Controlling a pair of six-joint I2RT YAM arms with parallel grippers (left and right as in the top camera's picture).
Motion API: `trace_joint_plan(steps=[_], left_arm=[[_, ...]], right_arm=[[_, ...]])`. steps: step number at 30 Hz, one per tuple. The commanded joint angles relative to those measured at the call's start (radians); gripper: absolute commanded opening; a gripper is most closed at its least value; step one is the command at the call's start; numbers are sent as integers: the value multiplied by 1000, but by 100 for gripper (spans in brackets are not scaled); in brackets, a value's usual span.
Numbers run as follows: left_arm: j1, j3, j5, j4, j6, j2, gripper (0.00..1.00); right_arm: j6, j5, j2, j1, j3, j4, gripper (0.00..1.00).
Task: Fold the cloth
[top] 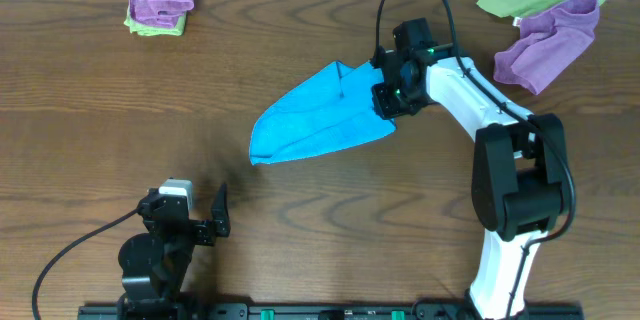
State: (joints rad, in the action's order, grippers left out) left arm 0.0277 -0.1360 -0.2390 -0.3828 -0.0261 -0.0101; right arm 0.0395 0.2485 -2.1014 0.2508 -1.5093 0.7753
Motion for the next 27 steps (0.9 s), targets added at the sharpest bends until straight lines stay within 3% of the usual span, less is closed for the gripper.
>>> trace_joint_plan(steps=[1, 22, 24, 27], left_arm=[[-2, 22, 6, -2, -4, 6, 95], [-2, 22, 6, -2, -4, 6, 95], [-2, 22, 6, -2, -4, 6, 95], [-2, 22, 6, -2, -4, 6, 95]], right_arm=[[23, 32, -5, 6, 2, 5, 24], [109, 69, -28, 6, 2, 13, 24], [108, 66, -28, 6, 2, 5, 18], [108, 66, -28, 6, 2, 4, 1]])
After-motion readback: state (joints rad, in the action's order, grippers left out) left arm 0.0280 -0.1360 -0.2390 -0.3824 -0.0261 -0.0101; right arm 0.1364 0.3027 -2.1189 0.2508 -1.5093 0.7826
